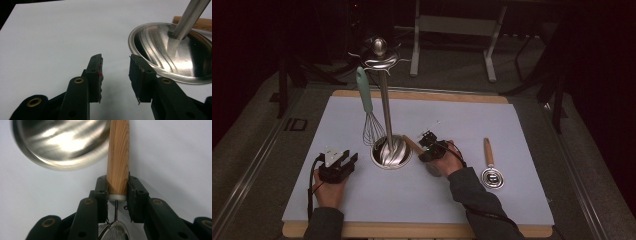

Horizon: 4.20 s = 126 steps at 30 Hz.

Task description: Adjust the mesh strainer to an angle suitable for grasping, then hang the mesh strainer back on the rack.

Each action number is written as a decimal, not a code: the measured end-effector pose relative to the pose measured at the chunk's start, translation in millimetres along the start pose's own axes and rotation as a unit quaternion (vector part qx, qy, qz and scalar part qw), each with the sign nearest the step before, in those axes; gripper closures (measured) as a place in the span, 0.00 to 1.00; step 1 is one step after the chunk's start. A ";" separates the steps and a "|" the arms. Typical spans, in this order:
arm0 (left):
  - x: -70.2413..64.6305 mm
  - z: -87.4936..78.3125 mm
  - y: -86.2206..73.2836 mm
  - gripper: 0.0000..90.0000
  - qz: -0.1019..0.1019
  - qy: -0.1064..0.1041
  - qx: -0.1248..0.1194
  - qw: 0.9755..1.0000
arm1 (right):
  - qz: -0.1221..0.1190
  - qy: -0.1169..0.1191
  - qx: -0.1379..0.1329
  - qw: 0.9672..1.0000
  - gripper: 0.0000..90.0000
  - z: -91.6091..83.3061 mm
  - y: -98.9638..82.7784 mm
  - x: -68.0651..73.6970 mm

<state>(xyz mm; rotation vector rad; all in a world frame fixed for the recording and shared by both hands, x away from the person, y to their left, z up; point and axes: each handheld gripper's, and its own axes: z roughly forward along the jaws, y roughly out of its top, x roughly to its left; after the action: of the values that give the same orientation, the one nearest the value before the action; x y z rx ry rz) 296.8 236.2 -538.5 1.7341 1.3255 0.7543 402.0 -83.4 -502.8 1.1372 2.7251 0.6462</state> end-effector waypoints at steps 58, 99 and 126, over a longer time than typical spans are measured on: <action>-0.2 0.3 0.0 0.69 0.001 0.001 0.001 1.000 | 0.010 0.117 0.063 0.991 0.79 -8.3 1.2 -21.9; -0.4 0.4 0.1 0.69 0.002 0.002 0.001 1.000 | -0.024 0.101 -0.040 0.994 0.79 -59.7 5.7 -16.6; -1.0 0.5 0.1 0.69 0.004 0.004 0.001 1.000 | -0.027 0.105 -0.146 0.983 0.79 -104.0 -2.1 -24.3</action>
<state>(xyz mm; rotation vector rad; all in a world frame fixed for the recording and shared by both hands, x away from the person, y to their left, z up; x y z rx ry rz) 297.0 235.2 -538.7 1.7402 1.3264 0.7641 390.1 -137.1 -411.2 0.9716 2.6909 1.1732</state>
